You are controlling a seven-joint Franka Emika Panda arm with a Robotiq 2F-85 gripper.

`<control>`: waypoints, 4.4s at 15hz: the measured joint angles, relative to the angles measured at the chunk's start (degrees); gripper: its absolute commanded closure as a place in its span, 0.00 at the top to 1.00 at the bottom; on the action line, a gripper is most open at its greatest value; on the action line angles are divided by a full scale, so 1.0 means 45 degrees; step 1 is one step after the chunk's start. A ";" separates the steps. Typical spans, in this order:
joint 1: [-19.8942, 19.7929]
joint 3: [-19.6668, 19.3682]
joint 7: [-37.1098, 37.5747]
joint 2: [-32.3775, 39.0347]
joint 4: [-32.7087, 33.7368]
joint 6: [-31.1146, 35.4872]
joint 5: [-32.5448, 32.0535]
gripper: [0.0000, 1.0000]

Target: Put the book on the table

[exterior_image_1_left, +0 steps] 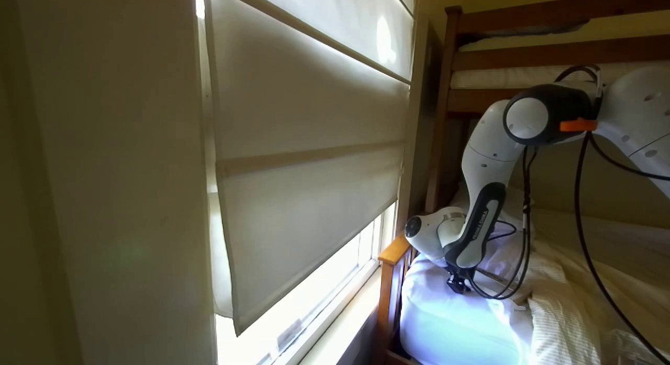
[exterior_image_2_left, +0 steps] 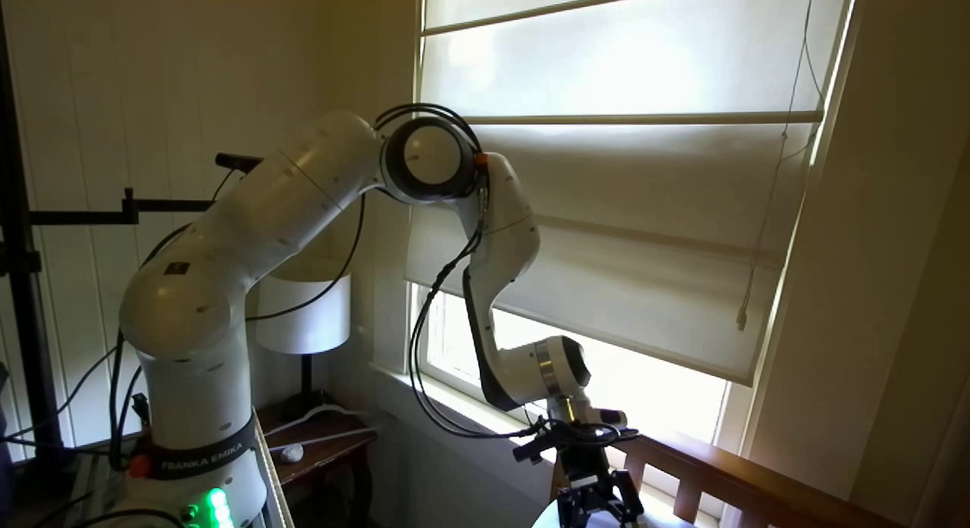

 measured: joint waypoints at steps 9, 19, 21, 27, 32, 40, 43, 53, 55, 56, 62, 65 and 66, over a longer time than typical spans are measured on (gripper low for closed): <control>-0.0534 -0.0161 -0.0617 -0.0107 -0.0010 0.0593 0.1655 1.00; -0.0441 -0.0848 -0.0075 -0.0484 -0.0219 0.1014 0.1913 0.24; -0.0388 -0.0851 -0.0069 -0.0620 -0.0331 0.1050 0.1913 0.10; -0.0159 -0.1104 0.0009 -0.1737 -0.1394 0.1602 0.1775 0.06; -0.0087 -0.1820 0.0523 -0.4350 -0.3728 0.3535 -0.0083 0.06; -0.1548 -0.2375 -0.2621 -0.8420 -0.6699 0.6835 -0.1811 0.06; -0.1974 -0.2636 -0.4510 -0.8628 -0.7014 0.8203 -0.1788 0.06; -0.3029 -0.0538 -1.1980 -0.5838 -0.7186 1.0832 0.2622 0.06; -0.3930 0.0875 -1.3397 -0.5228 -0.7136 1.0706 0.3626 0.06; -0.4358 0.1461 -1.3890 -0.5077 -0.7070 1.0459 0.3994 0.06; -0.5134 0.2261 -1.4393 -0.6398 -0.7683 1.0620 0.4468 0.06; -0.5663 0.2735 -1.4391 -0.7744 -0.8775 1.1275 0.4724 0.06; -0.5764 0.2936 -1.4390 -0.8120 -0.9129 1.1365 0.4882 0.06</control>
